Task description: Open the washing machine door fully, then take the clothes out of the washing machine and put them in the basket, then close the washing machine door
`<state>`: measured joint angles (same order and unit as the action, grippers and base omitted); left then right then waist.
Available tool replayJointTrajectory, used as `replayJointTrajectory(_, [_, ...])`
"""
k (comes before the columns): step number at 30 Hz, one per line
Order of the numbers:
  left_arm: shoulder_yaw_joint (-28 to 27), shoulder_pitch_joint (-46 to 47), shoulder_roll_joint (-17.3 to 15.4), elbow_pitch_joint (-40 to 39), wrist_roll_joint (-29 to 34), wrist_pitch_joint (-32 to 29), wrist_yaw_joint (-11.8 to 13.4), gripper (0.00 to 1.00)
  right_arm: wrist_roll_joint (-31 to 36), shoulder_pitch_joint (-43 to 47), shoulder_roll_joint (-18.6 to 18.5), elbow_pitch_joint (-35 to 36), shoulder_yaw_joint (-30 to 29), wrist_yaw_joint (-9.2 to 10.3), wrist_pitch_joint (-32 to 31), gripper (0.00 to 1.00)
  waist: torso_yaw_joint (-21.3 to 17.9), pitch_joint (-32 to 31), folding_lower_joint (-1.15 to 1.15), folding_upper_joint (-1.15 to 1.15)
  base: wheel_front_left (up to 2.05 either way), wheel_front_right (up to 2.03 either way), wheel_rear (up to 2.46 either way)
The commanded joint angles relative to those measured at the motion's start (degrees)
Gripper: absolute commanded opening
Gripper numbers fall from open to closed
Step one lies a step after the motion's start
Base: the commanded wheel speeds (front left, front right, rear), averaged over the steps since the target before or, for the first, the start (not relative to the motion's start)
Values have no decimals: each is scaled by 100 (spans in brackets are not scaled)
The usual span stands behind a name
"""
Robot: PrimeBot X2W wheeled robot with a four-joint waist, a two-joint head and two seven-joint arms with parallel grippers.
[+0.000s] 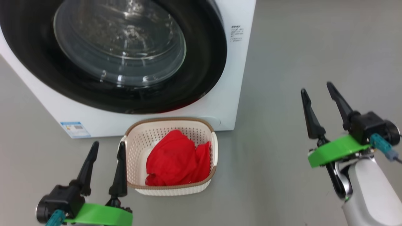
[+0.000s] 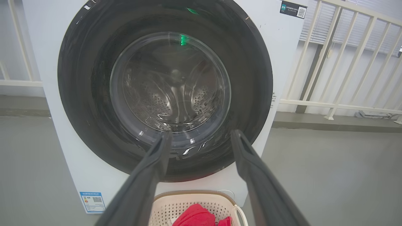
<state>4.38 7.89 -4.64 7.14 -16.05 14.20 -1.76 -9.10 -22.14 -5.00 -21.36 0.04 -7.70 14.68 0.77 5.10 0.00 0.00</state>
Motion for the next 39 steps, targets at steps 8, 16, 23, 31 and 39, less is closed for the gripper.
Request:
replayJointTrajectory(8, [-316, -330, -229, -273, -17, 32, 90, 100, 62, 678, 84, 392, -14, 21, 31, 100, -262, -503, 0, 0, 0, 0, 0])
replayJointTrajectory(16, [-409, -627, -294, -388, -69, 41, 155, 100, 56, 1307, 161, 680, -300, 21, 32, 100, -329, -682, 0, 0, 0, 0, 0])
replayJointTrajectory(23, [-455, -880, -317, -494, -80, 49, 222, 100, 64, 1785, 198, 892, -302, 21, 32, 100, -383, -819, 0, 0, 0, 0, 0])
replayJointTrajectory(31, [-455, -1079, -329, -531, -27, 57, 313, 100, 55, 2119, 208, 1150, -174, 21, 32, 100, -429, -942, 0, 0, 0, 0, 0])
replayJointTrajectory(39, [-446, -1173, -318, -538, -47, 63, 341, 100, -19, 2274, 211, 1262, -97, 21, 32, 100, -448, -985, 0, 0, 0, 0, 0])
